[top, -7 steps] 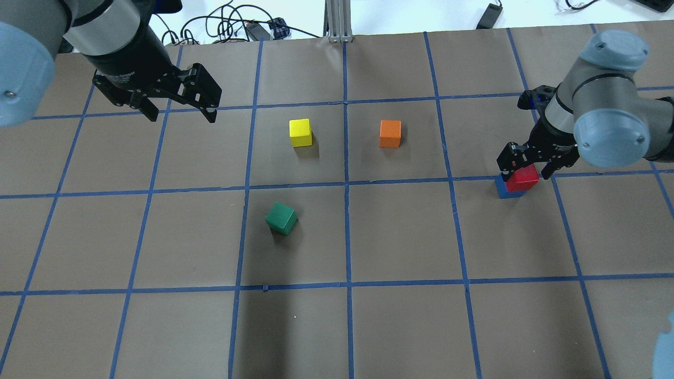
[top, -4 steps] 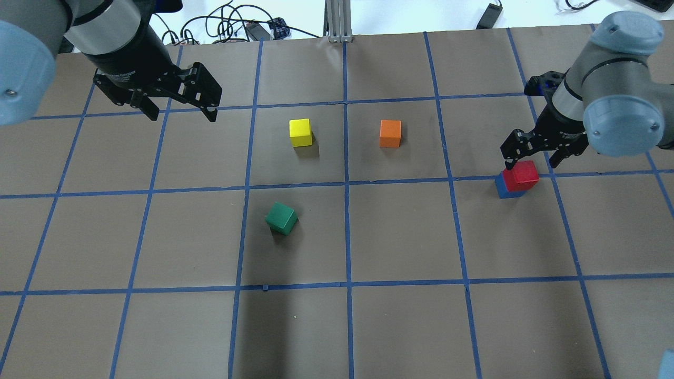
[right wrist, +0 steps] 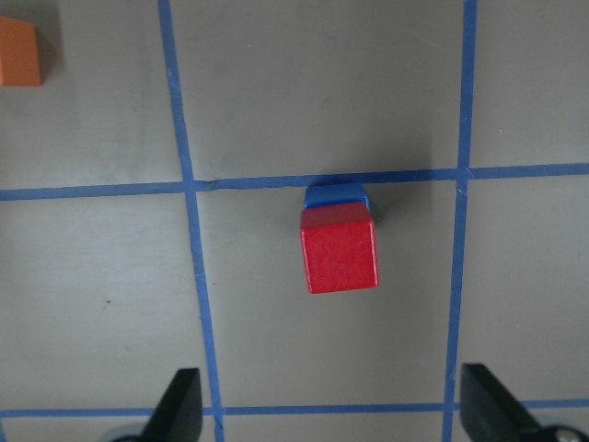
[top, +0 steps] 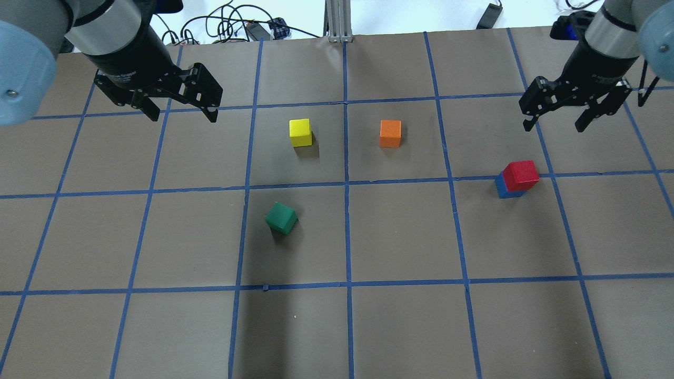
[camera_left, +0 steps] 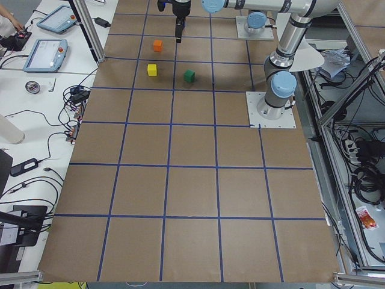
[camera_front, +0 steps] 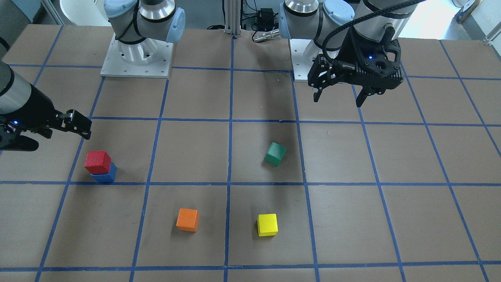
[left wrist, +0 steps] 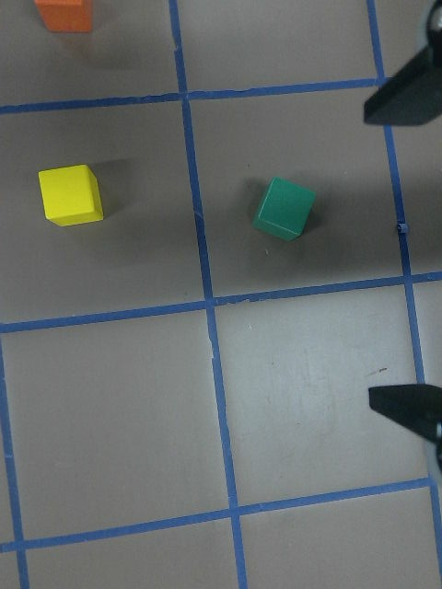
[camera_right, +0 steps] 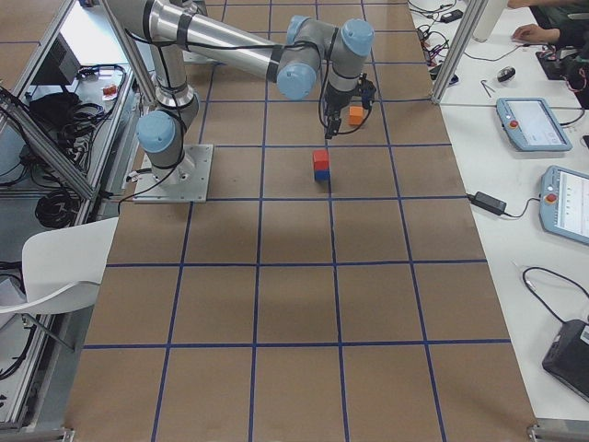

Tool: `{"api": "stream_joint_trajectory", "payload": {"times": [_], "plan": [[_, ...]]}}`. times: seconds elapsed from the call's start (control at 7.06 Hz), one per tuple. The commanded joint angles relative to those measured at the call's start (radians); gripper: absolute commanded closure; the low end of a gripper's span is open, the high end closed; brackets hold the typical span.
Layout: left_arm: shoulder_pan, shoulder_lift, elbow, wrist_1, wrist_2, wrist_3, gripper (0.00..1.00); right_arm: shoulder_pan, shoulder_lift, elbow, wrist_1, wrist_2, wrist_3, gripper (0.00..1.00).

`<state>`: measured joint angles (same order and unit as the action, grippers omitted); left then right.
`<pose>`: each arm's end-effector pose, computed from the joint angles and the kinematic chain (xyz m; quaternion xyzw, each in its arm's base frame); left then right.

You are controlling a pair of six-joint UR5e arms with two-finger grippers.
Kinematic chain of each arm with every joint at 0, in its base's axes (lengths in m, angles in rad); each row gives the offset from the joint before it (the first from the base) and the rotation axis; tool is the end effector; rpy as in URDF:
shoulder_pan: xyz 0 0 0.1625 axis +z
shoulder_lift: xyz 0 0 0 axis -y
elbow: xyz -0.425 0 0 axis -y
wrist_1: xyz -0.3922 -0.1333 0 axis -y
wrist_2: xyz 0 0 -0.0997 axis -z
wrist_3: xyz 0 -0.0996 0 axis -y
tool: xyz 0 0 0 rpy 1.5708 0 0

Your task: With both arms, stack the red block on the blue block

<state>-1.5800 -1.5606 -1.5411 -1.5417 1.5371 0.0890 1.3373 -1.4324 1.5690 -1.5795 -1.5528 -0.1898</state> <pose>-0.1412 -0.4926 0.5107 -0.0496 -0.9980 0.0351 0.0154 0.0080 -0.5501 0.4185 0.0224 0.9977 0.0606 0.0222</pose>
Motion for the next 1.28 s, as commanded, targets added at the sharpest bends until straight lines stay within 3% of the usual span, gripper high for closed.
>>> {"api": "stream_joint_trajectory", "payload": {"times": [0.0,1.13], "plan": [[0.0,-0.002,0.002,0.0,0.0,0.0,0.0,0.121,-0.022,-0.049,0.053,0.011,0.148,0.0],[0.0,0.004,-0.002,0.0,0.001,0.0,0.0,0.199,-0.089,-0.037,0.053,0.002,0.162,0.0]]}}
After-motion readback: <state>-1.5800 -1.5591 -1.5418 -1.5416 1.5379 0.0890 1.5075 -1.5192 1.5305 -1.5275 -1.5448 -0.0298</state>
